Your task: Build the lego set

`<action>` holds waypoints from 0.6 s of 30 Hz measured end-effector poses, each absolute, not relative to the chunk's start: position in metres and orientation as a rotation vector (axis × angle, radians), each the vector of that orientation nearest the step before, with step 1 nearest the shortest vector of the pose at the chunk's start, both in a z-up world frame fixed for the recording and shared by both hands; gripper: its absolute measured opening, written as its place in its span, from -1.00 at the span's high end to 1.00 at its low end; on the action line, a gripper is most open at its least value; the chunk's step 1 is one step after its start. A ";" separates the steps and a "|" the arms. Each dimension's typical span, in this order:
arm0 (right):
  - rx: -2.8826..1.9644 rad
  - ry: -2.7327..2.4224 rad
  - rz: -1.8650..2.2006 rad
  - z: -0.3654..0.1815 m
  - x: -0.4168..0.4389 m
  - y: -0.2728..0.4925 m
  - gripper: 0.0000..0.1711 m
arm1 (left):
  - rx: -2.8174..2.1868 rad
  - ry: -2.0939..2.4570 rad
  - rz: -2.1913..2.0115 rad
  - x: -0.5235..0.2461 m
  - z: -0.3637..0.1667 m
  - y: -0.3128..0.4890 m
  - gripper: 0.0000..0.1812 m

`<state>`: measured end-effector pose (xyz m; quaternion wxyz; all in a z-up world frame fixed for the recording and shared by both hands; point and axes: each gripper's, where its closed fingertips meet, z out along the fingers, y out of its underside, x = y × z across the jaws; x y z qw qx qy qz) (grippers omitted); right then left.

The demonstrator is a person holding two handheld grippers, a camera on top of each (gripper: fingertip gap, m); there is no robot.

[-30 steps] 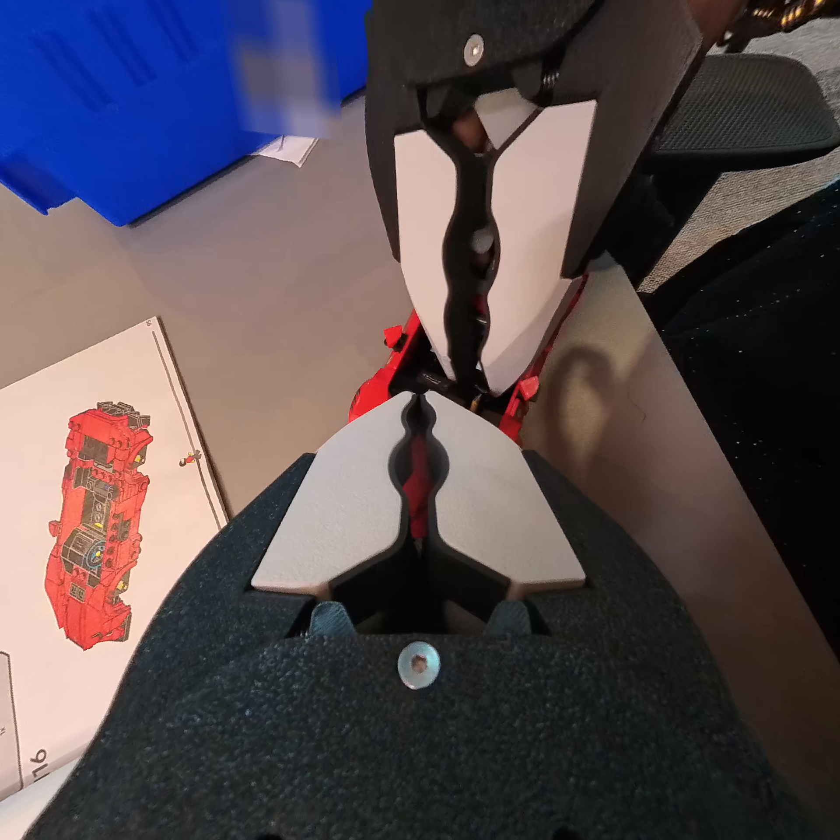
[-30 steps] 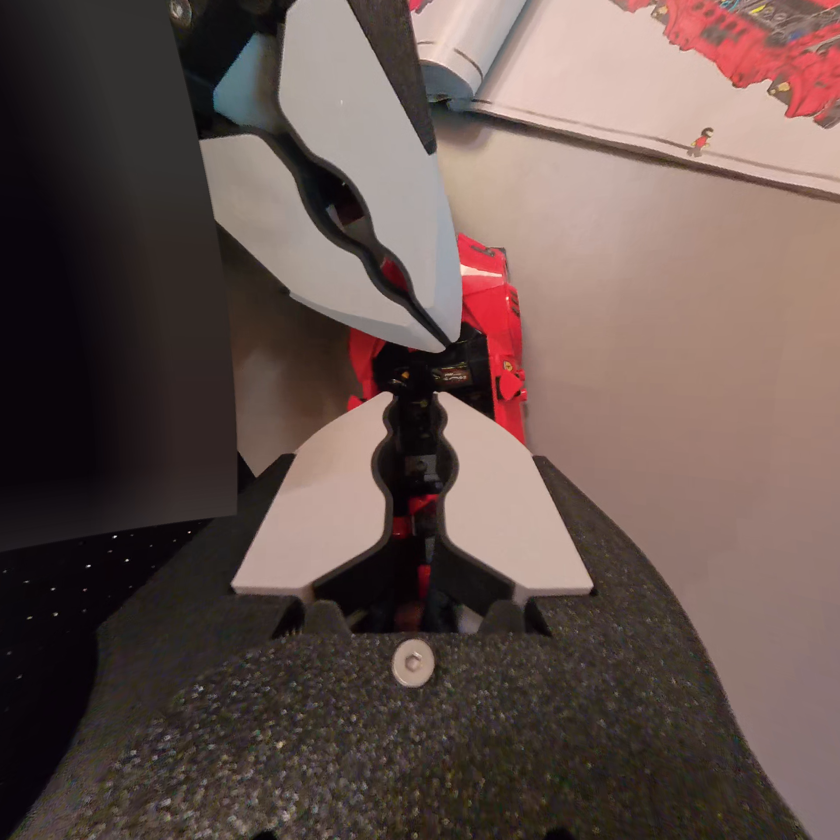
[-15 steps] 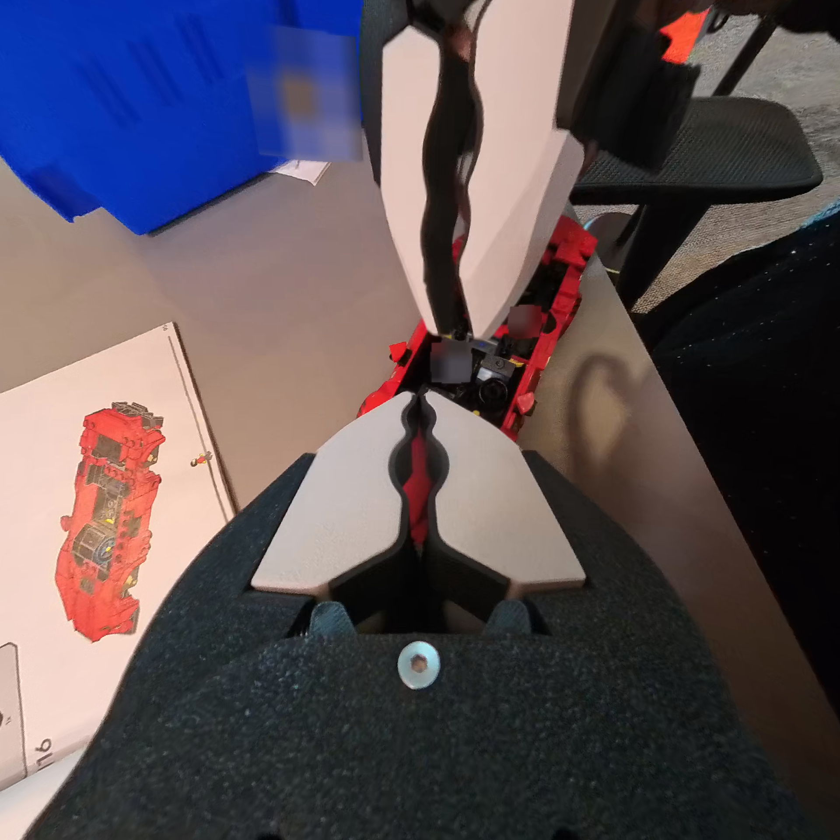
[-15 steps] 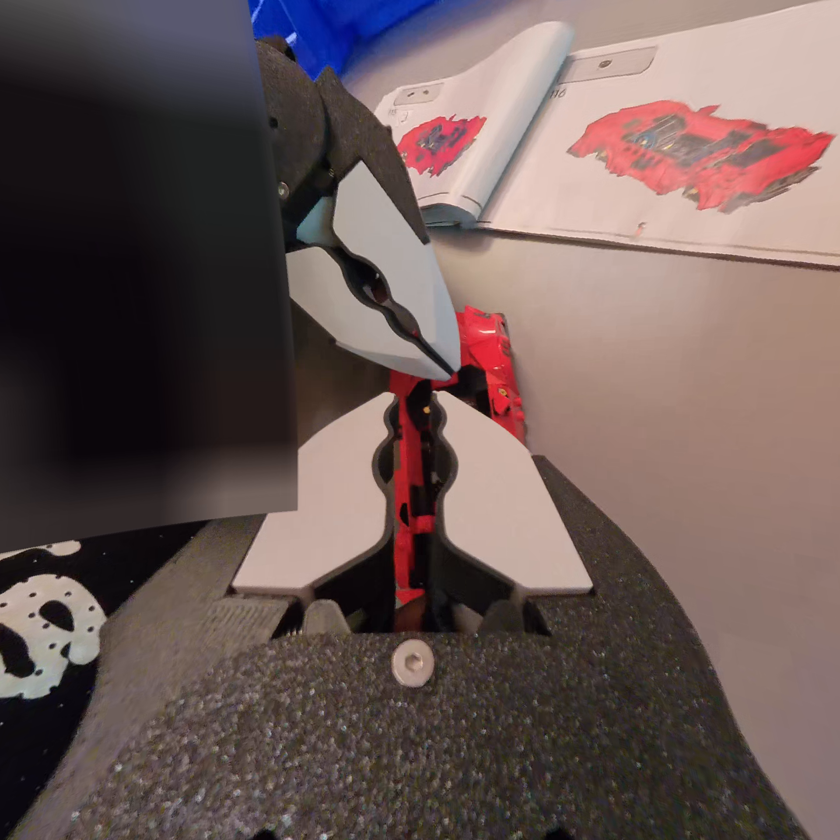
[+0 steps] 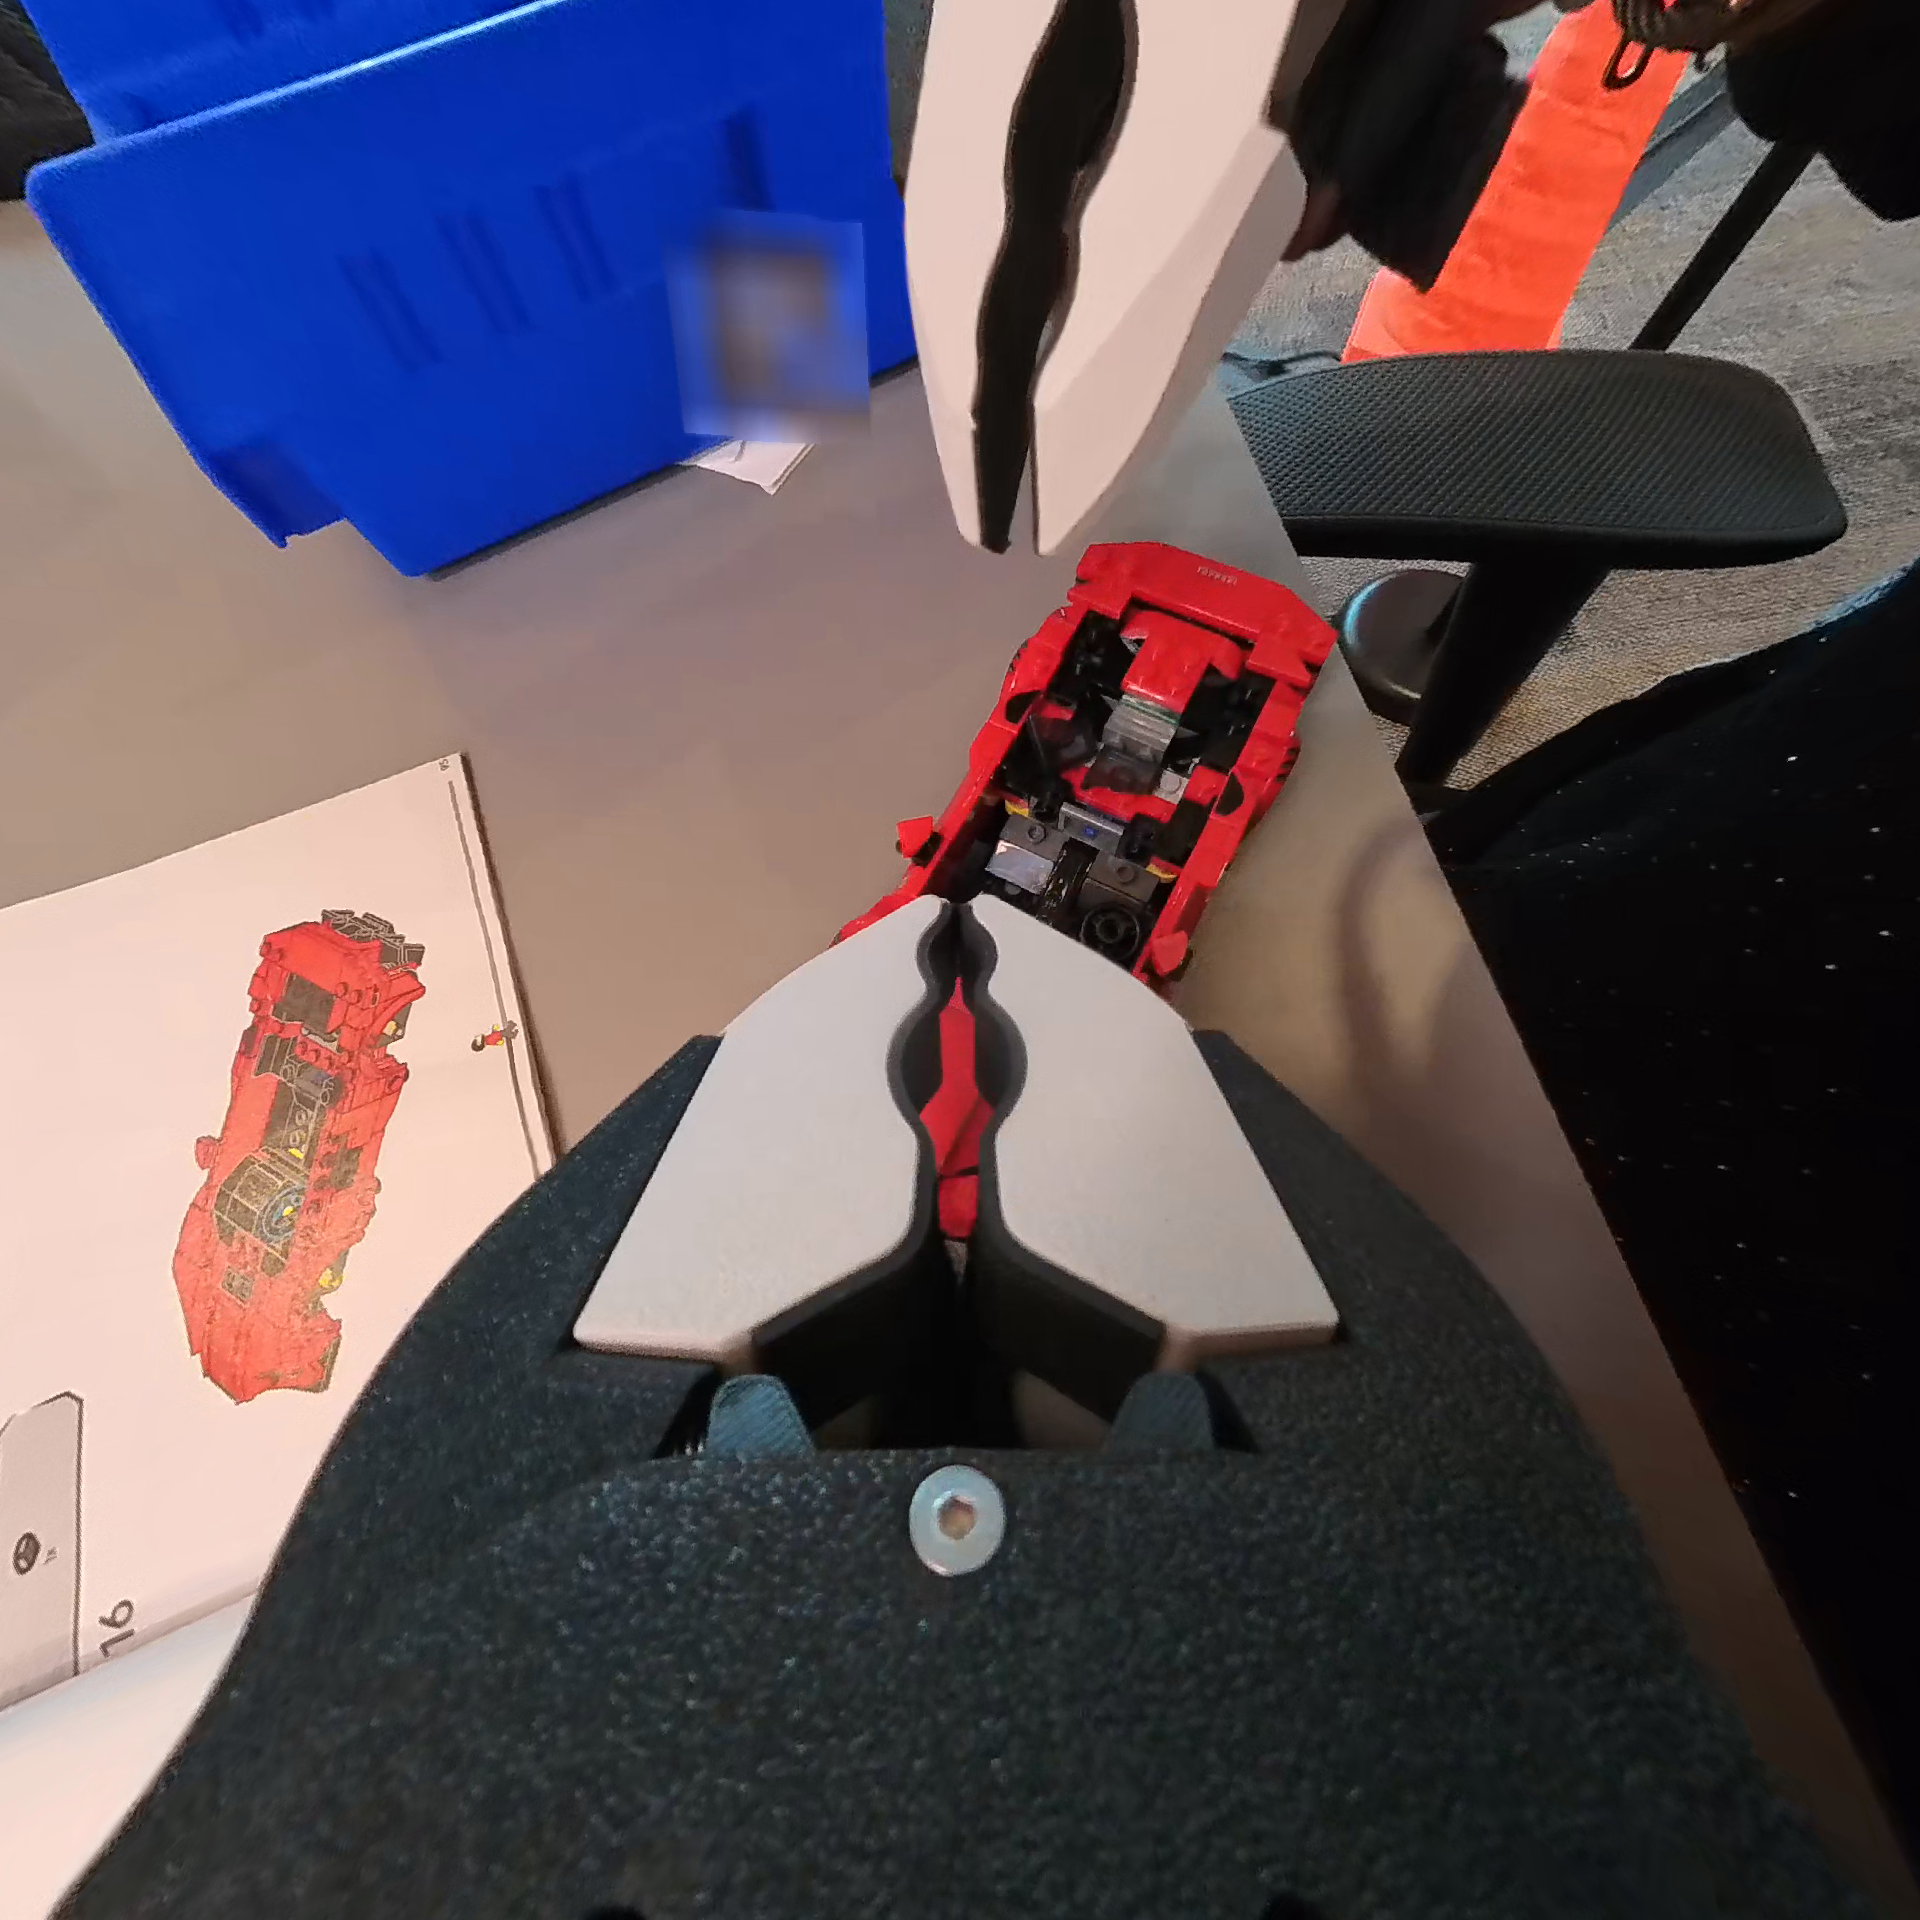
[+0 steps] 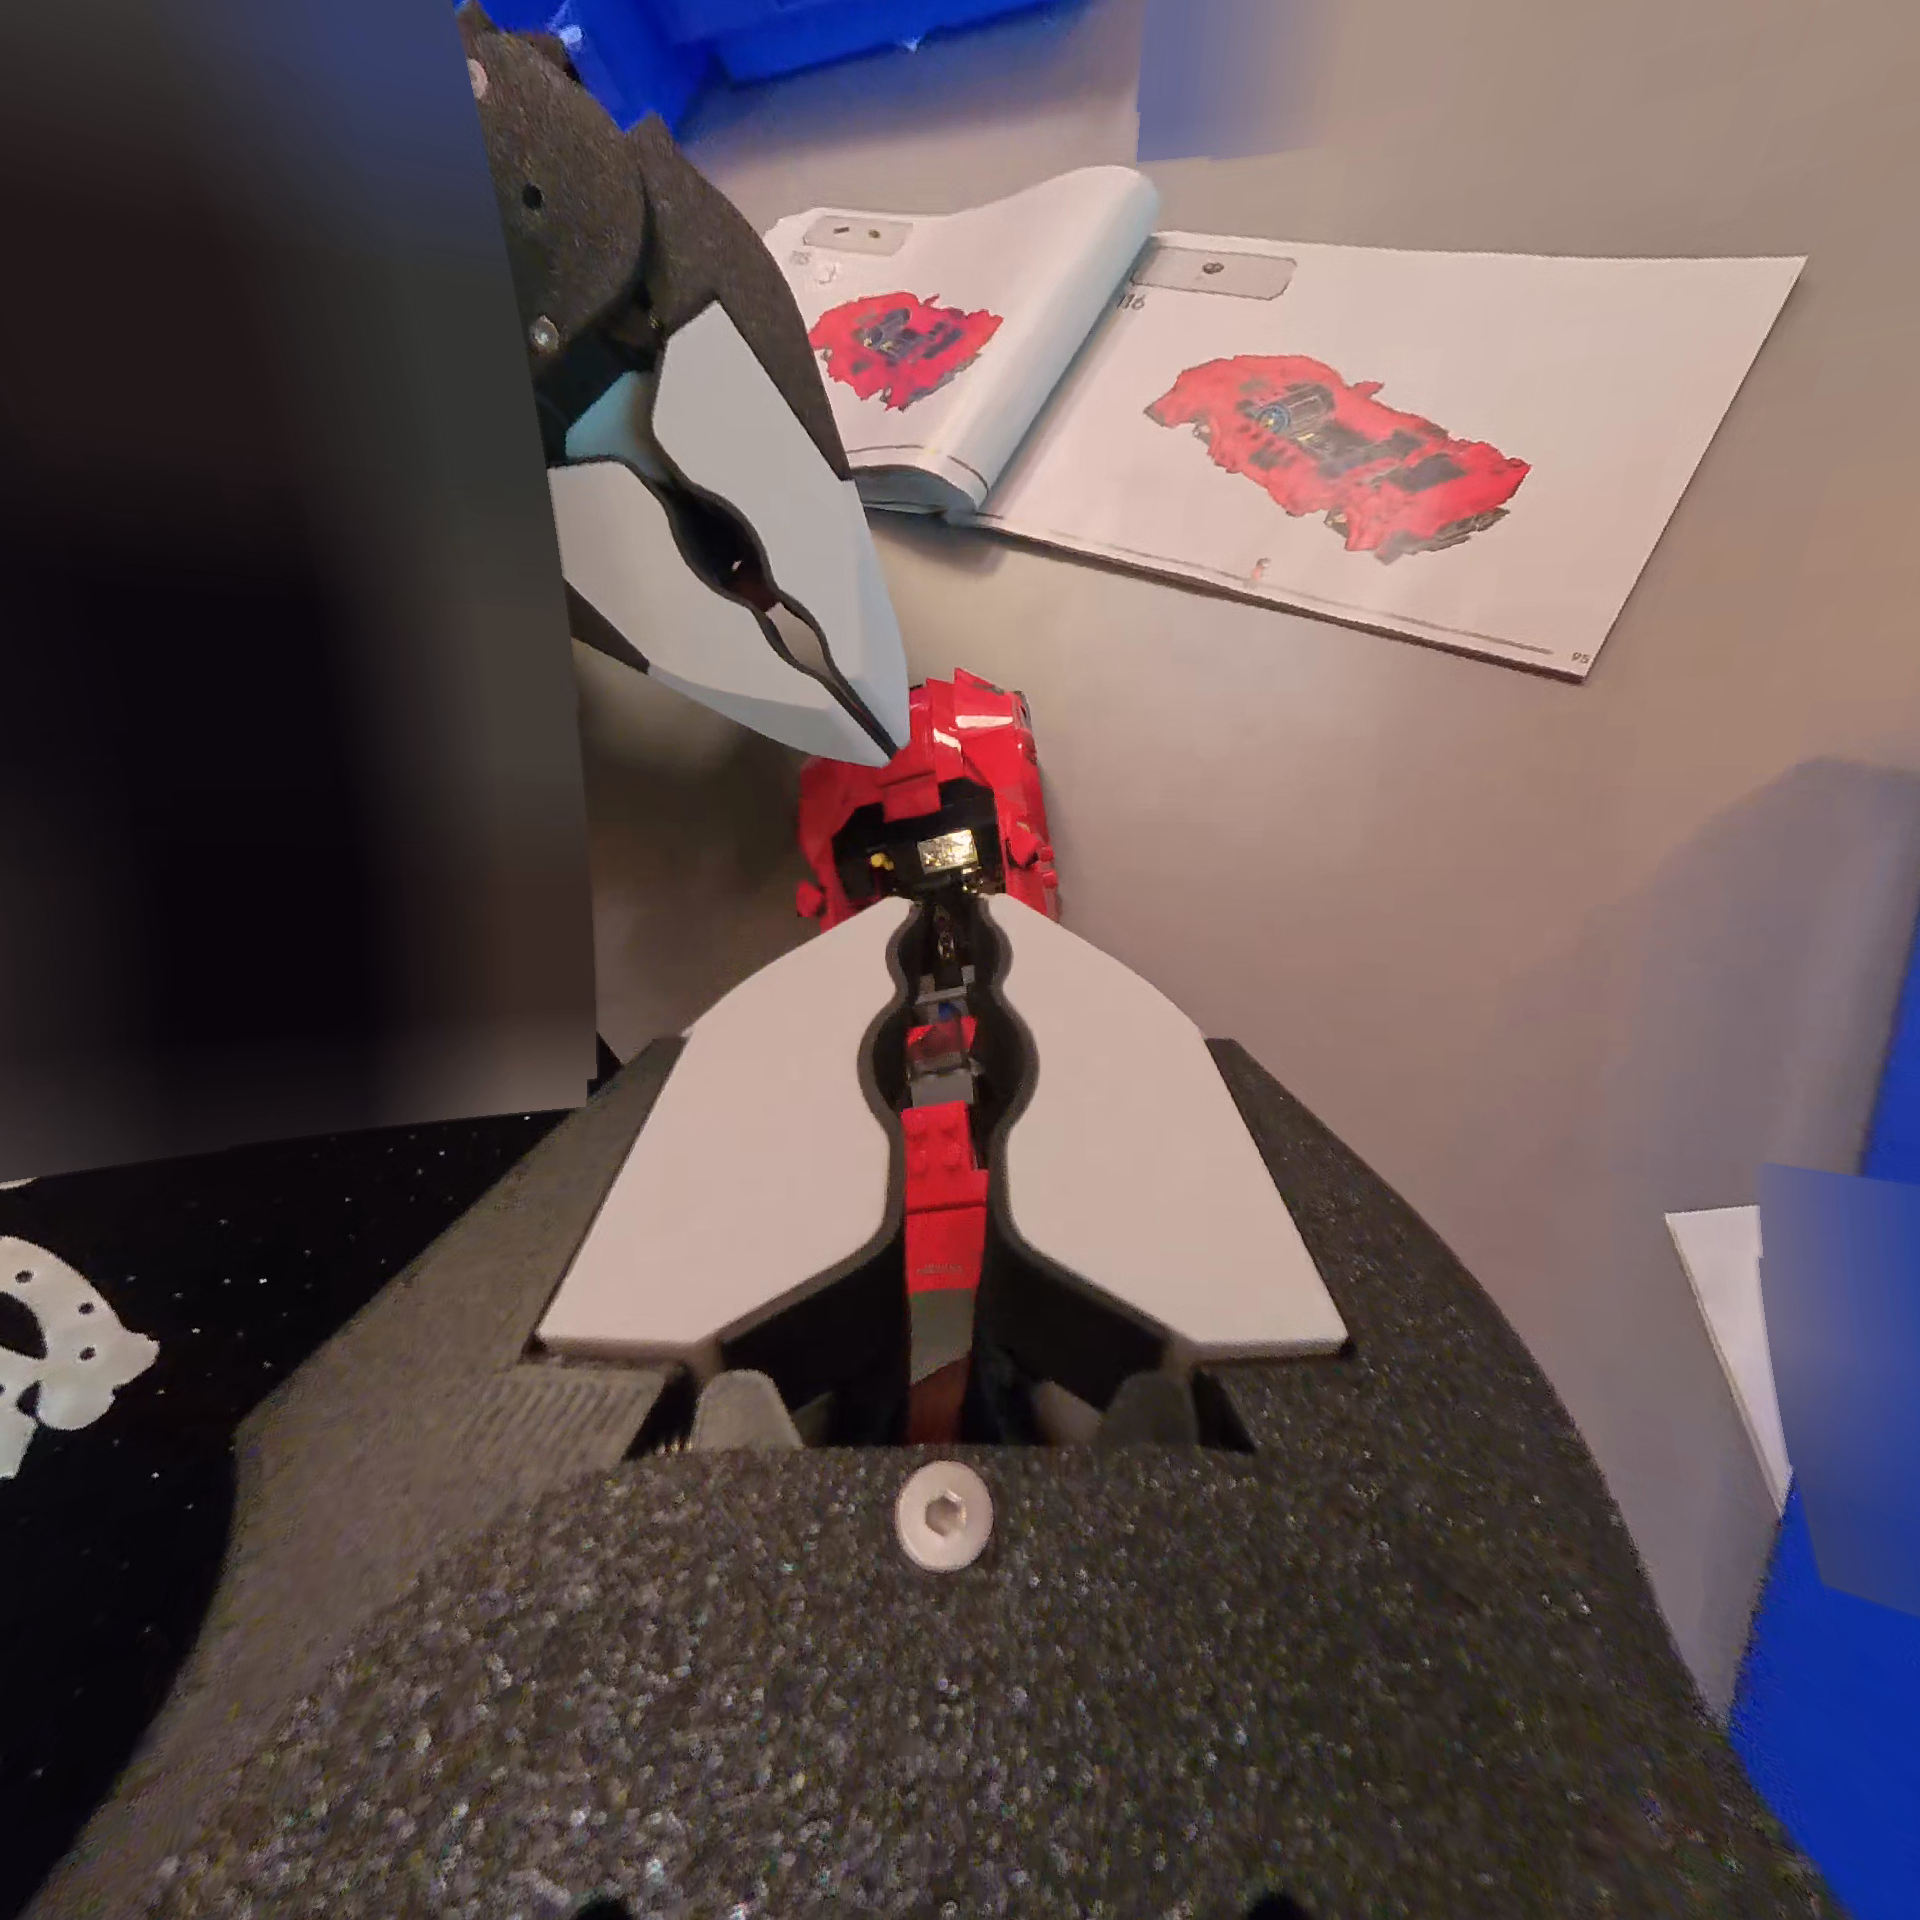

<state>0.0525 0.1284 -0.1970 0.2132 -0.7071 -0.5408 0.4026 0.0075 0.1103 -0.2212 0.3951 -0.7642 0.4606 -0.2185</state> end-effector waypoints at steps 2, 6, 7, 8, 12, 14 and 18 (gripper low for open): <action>-1.953 -1.519 1.109 -0.197 0.053 0.127 0.89 | -1.938 1.168 -0.553 0.008 -0.220 0.109 1.00; -1.949 -1.554 1.052 -0.200 0.057 0.127 0.85 | -1.940 1.155 -0.552 0.008 -0.219 0.108 0.96; -1.924 -1.581 1.028 -0.201 0.058 0.126 0.70 | -1.940 1.133 -0.553 0.007 -0.217 0.108 0.89; -1.881 -1.604 1.005 -0.199 0.056 0.125 0.41 | -1.938 1.094 -0.555 0.006 -0.215 0.110 0.66; -1.701 -1.686 0.799 -0.198 0.053 0.127 -0.54 | -1.962 0.942 -0.570 -0.001 -0.208 0.111 -0.39; -1.701 -1.759 0.699 -0.208 0.056 0.126 -0.65 | -1.980 0.890 -0.550 -0.006 -0.208 0.110 -0.49; -1.747 -1.837 0.690 -0.217 0.060 0.113 -0.64 | -2.066 0.827 -0.540 -0.012 -0.215 0.098 -0.50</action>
